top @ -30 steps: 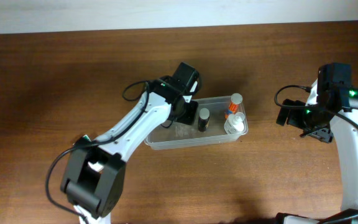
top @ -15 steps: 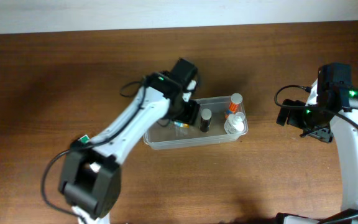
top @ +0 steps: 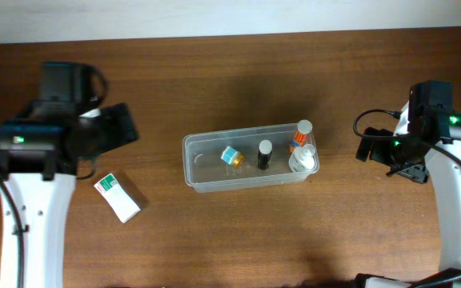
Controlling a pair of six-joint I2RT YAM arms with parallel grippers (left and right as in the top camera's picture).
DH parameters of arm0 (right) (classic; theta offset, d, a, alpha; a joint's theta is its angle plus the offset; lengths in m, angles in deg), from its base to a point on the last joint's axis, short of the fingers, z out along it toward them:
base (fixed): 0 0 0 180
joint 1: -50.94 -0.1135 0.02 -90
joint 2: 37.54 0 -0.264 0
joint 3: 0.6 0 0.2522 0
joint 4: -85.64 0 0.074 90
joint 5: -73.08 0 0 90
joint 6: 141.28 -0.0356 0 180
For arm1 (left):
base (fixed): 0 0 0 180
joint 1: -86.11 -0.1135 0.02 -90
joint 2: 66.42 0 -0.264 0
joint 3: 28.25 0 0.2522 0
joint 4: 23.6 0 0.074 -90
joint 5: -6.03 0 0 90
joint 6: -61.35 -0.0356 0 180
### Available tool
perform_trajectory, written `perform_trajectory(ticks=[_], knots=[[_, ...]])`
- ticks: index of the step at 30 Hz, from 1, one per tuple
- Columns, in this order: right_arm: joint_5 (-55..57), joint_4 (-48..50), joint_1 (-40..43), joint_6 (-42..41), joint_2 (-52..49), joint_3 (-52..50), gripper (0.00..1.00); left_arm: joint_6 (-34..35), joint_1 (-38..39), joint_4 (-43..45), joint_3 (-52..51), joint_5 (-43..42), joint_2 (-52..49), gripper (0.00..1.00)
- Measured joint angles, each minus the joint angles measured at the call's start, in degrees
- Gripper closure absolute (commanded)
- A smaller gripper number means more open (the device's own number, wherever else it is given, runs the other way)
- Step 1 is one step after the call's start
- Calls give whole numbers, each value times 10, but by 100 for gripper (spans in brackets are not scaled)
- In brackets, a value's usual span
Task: Pack container
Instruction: 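Grasp the white-green medicine box with the left gripper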
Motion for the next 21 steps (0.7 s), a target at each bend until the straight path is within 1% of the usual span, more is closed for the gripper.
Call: perform_trajectory(ticks=[3,6,9,12,16,21], knots=[[0,0,0,0,0,0,2,8,-60,38,-75,-13,-7,1],[0,-1,0,0,0,0,2,16,-107,118,-187,-47,-20,1],[0,-1,0,0,0,0,2,19,-132,191,-283,-82,-33,1],[0,-1,0,0,0,0,2,21,-139,251,-354,-109,-58,1],[0,-1,0,0,0,0,2,22,-139,275,-395,-123,-113,1],[0,-1,0,0,0,0,2,26,-139,293,-400,-127,-178,1]])
